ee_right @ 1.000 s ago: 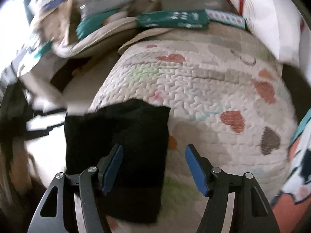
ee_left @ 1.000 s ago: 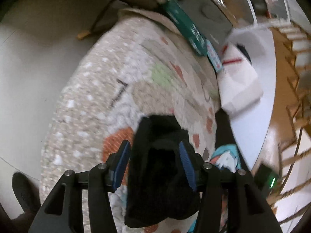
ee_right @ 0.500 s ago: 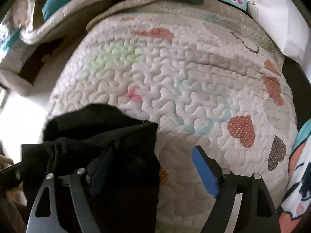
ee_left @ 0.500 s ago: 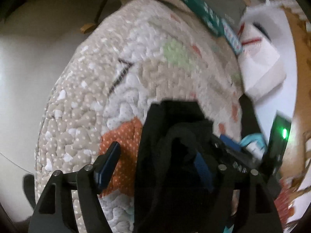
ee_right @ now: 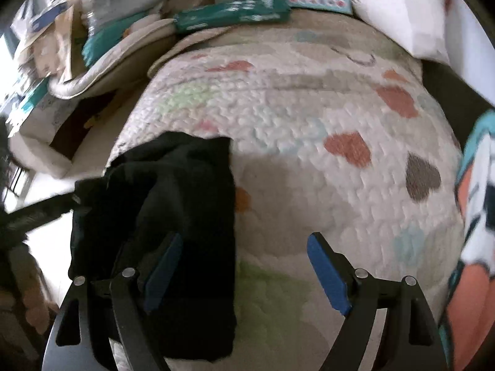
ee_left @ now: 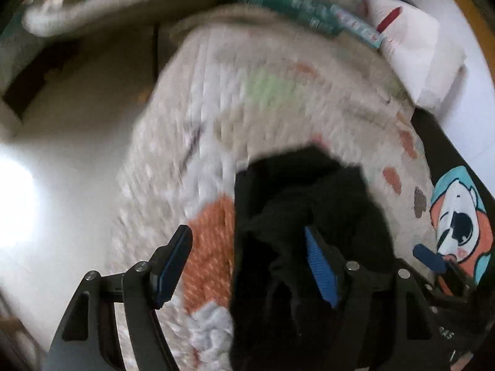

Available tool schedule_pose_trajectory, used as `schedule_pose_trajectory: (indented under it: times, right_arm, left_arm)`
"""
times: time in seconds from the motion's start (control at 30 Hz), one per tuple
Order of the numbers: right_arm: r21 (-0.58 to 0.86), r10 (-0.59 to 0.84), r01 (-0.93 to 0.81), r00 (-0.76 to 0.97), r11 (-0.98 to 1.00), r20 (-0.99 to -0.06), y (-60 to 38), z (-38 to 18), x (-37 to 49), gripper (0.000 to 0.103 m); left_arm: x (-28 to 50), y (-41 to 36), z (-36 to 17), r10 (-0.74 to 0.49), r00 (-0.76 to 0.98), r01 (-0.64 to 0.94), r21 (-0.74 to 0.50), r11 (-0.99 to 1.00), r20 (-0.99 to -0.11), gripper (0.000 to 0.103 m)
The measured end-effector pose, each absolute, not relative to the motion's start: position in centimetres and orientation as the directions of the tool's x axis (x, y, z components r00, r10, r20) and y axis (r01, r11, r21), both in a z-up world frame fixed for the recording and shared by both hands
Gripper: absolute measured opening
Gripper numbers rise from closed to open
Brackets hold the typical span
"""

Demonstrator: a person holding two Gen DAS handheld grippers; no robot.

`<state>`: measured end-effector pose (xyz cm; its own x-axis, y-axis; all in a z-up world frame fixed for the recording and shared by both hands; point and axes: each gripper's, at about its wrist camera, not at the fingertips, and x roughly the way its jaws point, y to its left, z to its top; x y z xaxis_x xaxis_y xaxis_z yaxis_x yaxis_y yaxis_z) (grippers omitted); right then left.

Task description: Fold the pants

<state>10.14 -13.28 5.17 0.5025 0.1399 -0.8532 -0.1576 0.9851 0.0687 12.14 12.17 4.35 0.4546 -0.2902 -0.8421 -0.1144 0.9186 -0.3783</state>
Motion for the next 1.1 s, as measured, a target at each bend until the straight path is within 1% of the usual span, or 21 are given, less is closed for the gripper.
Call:
schedule_pose_trajectory:
  times: [0.03, 0.1, 0.2, 0.27, 0.4, 0.63, 0.83, 1.1]
  right_arm:
    - [0.086, 0.146, -0.141, 0.505, 0.986, -0.851, -14.0, 5.2, 9.8, 0.087]
    - [0.097, 0.149, -0.125, 0.524, 0.987, -0.838, -15.2, 5.6, 9.2, 0.087]
    - [0.087, 0.141, -0.123, 0.55, 0.989, -0.823, -16.2, 6.1, 8.7, 0.087]
    - [0.118, 0.162, -0.114, 0.556, 0.986, -0.815, -17.0, 6.3, 8.7, 0.087]
    - [0.183, 0.216, -0.114, 0.562, 0.976, -0.798, -17.7, 6.8, 8.6, 0.087]
    - [0.208, 0.246, -0.133, 0.578, 0.969, -0.778, -17.5, 7.5, 8.3, 0.087]
    - [0.203, 0.239, -0.126, 0.581, 0.971, -0.778, -17.5, 7.3, 8.2, 0.087]
    - [0.202, 0.233, -0.118, 0.565, 0.972, -0.792, -17.4, 6.4, 8.5, 0.087]
  left_arm:
    - [12.2, 12.8, 4.2, -0.344, 0.459, -0.131, -0.446, 0.886, -0.819, 0.073]
    - [12.0, 14.2, 3.9, -0.423, 0.469, -0.141, -0.539, 0.831, -0.775, 0.073]
    - [11.0, 16.2, 3.4, -0.485, 0.503, -0.196, -0.641, 0.742, -0.715, 0.072]
    - [10.2, 17.2, 3.4, -0.502, 0.525, -0.22, -0.68, 0.7, -0.687, 0.072]
    - [8.8, 17.0, 4.7, -0.442, 0.555, -0.222, -0.638, 0.737, -0.704, 0.072]
    - [7.7, 16.2, 4.8, -0.366, 0.539, -0.236, -0.553, 0.799, -0.759, 0.072]
    - [7.0, 16.9, 5.4, -0.371, 0.556, -0.24, -0.571, 0.785, -0.744, 0.072]
    - [6.9, 16.7, 5.5, -0.428, 0.552, -0.22, -0.62, 0.753, -0.716, 0.072]
